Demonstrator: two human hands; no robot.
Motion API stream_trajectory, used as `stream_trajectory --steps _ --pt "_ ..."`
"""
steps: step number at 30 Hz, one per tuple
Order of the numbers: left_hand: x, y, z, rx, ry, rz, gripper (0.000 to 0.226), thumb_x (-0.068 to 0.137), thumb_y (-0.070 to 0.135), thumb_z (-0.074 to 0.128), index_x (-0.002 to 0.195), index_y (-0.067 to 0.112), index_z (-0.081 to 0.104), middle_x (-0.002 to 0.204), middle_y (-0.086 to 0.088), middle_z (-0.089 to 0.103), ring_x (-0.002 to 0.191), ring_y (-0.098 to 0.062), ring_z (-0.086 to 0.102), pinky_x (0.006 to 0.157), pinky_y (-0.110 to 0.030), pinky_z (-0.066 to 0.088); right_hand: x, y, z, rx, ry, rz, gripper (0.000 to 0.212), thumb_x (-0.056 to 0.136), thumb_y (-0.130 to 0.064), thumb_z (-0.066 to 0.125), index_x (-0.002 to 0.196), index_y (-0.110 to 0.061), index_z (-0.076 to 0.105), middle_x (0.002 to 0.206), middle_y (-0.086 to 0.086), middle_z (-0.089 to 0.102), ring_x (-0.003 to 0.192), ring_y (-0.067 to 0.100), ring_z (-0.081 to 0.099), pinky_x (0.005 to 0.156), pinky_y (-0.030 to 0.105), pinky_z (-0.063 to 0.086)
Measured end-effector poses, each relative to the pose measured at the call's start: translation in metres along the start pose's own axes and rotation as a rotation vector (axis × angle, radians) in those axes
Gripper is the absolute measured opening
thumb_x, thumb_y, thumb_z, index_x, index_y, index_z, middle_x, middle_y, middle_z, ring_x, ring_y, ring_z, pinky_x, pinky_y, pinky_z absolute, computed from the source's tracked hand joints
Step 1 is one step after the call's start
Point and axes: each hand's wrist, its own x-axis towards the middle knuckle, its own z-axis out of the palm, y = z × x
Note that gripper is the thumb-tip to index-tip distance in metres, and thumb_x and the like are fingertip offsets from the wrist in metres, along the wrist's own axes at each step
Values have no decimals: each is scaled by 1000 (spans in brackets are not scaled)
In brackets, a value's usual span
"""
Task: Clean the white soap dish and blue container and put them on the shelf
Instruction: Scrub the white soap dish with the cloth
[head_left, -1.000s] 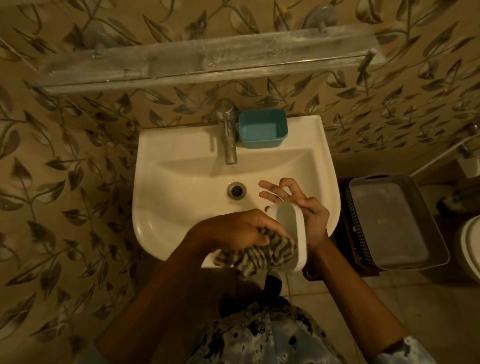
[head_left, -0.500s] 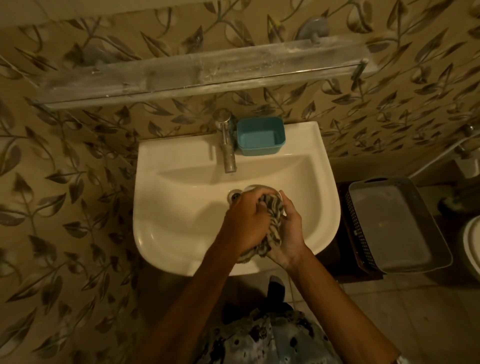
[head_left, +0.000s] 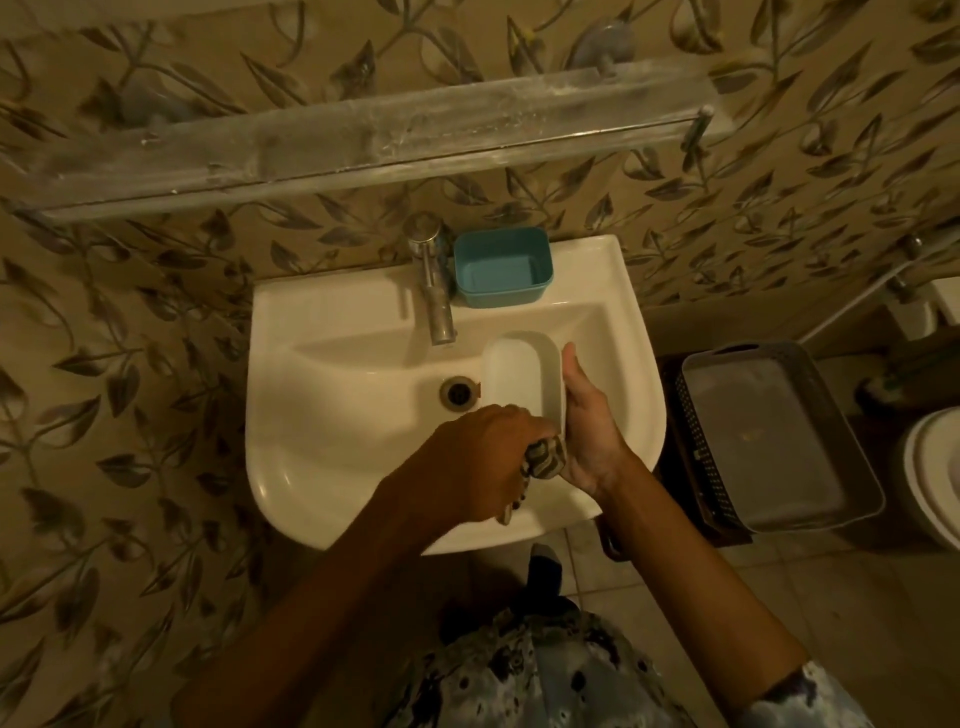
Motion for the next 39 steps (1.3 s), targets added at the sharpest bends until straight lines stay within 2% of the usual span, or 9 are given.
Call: stream_trajectory --steps 7,14,20,23,27,30,33,35,39 --pt "-16 -48 -46 -314 -277 -49 37 96 3 41 110 29 65 114 7 63 104 -9 60 92 -29 50 5 -2 -2 25 -38 -66 58 92 -61 34 123 -23 65 121 14 63 105 29 62 95 49 47" --pt "-26 -59 -12 -715 337 -116 32 100 6 36 112 21 62 77 -2 71 59 -20 70 46 -23 52 8 -19 -15 43 -4 -97 69 91 -60 36 143 -16 42 123 15 58 108 30 59 90 45 50" --pt "5 -10 38 -186 583 -153 46 92 13 48 136 26 46 135 1 50 123 -15 45 99 -34 47 15 -8 -4 -30 35 -131 65 83 -62 49 133 -21 54 124 14 64 110 31 63 88 45 53" --pt "10 2 58 -102 583 -153 52 86 3 51 133 26 49 132 5 52 125 -15 41 98 -32 46 18 -9 -2 -87 87 -110 73 79 -63 54 136 -17 52 126 18 61 111 32 62 90 45 54" --pt "-4 -19 34 -695 437 -154 38 96 5 39 110 34 60 114 1 65 96 -7 64 73 -17 54 14 -12 -9 2 29 -110 63 88 -55 48 131 -9 56 112 19 63 97 29 63 84 41 55" --pt "-19 -41 27 -1280 402 -137 33 92 6 48 119 21 60 120 -13 63 103 -23 65 81 -33 56 14 -15 -11 42 54 -109 71 74 -55 68 127 -8 58 101 15 62 89 25 61 79 39 53" --pt "-29 -55 36 -1784 480 -80 70 65 28 82 123 1 55 115 -21 65 100 -31 66 83 -42 57 14 -12 -8 -120 92 -71 64 66 -60 71 110 -15 61 88 8 63 80 22 61 72 38 53" --pt "-30 -54 41 -1839 577 -39 83 52 34 90 120 1 56 109 -19 67 98 -31 67 81 -41 57 15 -7 -3 -182 126 -103 51 77 -61 62 106 -19 60 85 5 67 78 23 64 69 38 55" --pt "-19 -35 56 -1713 852 -30 41 70 15 71 111 17 64 108 -9 69 103 -28 65 77 -41 58 16 7 11 -286 261 -161 43 83 -51 60 103 -12 60 92 11 69 81 24 67 70 35 58"
